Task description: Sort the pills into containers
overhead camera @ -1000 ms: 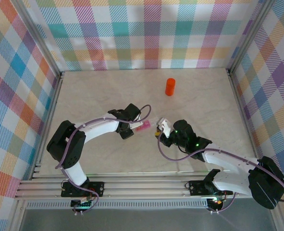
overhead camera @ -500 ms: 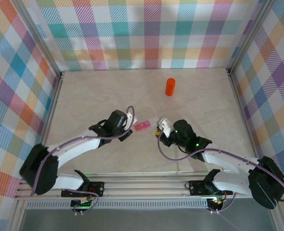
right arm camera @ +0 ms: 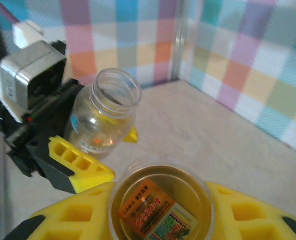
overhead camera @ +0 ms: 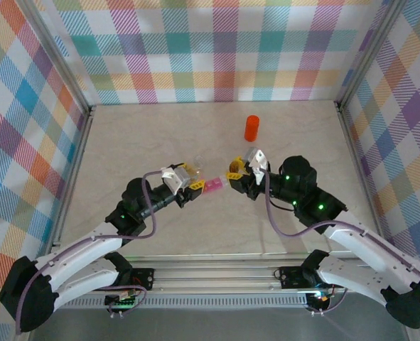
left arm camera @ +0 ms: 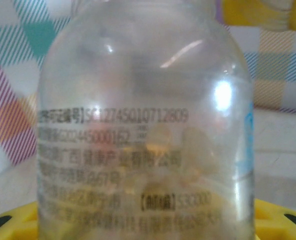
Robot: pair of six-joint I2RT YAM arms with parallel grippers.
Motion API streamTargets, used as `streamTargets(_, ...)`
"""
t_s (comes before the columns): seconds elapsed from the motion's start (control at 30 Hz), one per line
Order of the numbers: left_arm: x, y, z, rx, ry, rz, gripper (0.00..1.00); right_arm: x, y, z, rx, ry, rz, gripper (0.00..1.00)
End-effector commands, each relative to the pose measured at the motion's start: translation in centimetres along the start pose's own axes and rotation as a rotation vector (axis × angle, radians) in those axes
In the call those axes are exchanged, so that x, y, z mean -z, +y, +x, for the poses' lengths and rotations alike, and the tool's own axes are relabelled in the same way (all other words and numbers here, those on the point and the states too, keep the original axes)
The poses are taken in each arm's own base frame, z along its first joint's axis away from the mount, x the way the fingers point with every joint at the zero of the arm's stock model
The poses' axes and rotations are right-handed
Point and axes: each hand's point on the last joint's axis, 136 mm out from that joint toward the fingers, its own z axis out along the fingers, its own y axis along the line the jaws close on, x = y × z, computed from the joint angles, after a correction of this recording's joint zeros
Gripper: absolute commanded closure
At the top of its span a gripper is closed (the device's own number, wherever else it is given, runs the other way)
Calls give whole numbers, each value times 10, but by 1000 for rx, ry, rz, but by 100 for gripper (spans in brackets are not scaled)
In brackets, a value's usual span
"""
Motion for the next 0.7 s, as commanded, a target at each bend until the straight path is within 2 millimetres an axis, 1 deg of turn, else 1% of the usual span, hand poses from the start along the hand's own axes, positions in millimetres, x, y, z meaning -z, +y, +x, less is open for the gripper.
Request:
streamTargets(0.0, 12, -30, -47, -46, -167, 161, 100, 5, 34, -22, 55, -24, -214, 69)
streamTargets(0.1, 20, -42, -42, -81, -142, 189, 100, 6, 44, -40, 64, -57, -290, 70)
streamTargets(0.17, 25, -42, -37, -92, -130, 176, 100, 6, 50, -46, 62, -69, -334, 70)
streamTargets(0.23, 28, -41, -30, -92, -107, 166, 100, 4, 57, -48, 72, -74, -383, 70)
streamTargets(0.4, 30, -48, -18, -75, -67, 197, 100, -11, 68, -38, 104, -35, -461, 70)
streamTargets(0.53, 33, -51, -14, -72, -68, 207, 100, -16, 80, -38, 123, -51, -514, 70)
streamTargets(0.6, 34, -52, -13, -71, -73, 214, 100, -19, 87, -31, 133, -22, -540, 70)
streamTargets(0.67, 36, -56, -15, -67, -84, 234, 100, -24, 88, -21, 149, 26, -532, 70)
